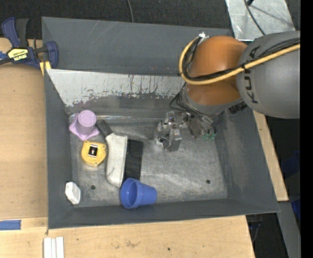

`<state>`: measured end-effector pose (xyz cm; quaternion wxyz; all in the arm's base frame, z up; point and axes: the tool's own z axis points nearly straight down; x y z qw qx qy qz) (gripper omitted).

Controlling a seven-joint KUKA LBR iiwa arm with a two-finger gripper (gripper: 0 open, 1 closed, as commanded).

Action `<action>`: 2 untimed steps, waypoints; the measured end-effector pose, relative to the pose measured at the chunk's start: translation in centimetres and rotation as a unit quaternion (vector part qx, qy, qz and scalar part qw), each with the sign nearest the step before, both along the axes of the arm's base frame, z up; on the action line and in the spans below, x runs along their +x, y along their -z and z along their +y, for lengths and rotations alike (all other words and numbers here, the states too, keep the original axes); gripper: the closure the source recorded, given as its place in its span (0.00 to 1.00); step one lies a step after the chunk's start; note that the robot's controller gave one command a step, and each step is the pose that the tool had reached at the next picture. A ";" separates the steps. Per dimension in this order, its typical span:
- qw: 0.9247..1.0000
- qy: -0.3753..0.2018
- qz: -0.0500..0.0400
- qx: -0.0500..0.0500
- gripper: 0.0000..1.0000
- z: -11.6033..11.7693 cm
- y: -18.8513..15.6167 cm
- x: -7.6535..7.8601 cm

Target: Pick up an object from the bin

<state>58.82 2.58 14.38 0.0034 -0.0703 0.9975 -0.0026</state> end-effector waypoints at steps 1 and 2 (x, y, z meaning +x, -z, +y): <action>1.000 -0.020 0.005 0.003 1.00 1.5 -2.8 -1.1; 0.992 -0.127 0.001 0.002 1.00 -0.1 -4.7 -1.4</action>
Offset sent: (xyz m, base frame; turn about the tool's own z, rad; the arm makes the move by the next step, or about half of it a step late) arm -0.0304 -0.0493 0.0642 0.3357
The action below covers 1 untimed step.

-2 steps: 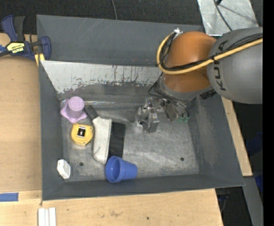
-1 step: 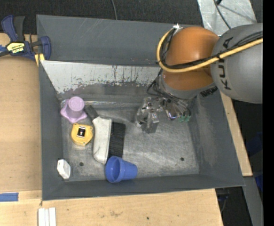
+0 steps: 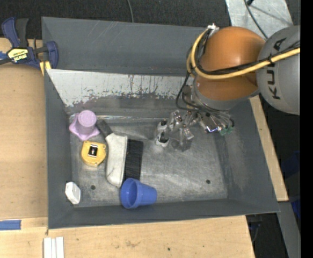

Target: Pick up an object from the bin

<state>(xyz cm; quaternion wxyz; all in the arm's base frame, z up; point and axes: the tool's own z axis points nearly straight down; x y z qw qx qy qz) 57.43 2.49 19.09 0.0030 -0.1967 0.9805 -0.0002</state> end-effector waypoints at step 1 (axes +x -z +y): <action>0.961 0.276 0.002 0.001 0.00 0.6 2.6 0.1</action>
Offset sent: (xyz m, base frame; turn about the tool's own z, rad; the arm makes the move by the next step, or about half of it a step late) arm 0.0000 0.0000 0.0000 0.0000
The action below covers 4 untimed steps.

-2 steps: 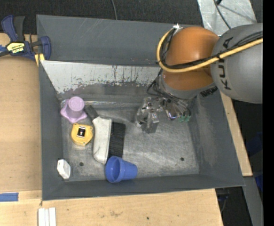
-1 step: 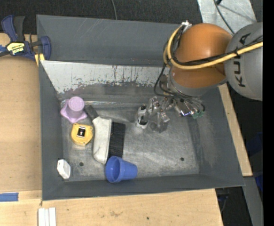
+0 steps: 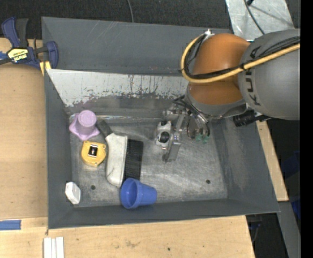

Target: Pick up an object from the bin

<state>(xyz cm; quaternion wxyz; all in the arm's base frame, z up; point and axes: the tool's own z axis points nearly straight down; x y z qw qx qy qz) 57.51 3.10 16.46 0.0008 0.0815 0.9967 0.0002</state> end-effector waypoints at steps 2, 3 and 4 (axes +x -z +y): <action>1.000 -0.012 -0.012 -0.002 1.00 -4.9 8.3 4.9; 1.000 -0.012 -0.012 -0.002 1.00 -4.9 8.3 4.9; 0.999 -0.038 0.002 0.000 1.00 -5.3 4.0 4.5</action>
Offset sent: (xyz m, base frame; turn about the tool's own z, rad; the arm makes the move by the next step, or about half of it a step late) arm 0.0418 -0.0461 -0.0924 -0.0264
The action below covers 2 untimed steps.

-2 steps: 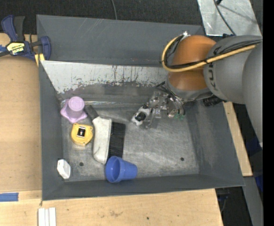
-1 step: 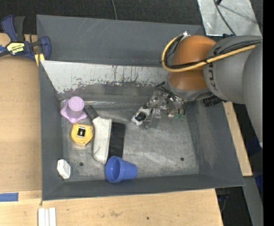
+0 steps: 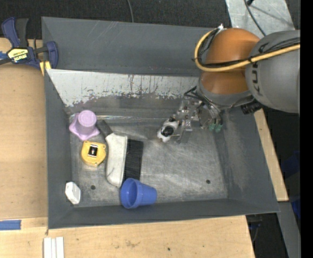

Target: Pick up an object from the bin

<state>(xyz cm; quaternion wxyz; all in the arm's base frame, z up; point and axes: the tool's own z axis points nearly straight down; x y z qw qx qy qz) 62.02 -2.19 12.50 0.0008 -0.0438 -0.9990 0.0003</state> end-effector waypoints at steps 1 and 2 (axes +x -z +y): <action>1.000 -0.005 -0.001 0.000 1.00 -0.1 -1.5 0.1; 0.997 -0.071 -0.003 0.000 1.00 0.6 -3.1 -0.6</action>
Offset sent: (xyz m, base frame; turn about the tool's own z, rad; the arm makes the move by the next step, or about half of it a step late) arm -0.0151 0.0122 0.0332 -0.3115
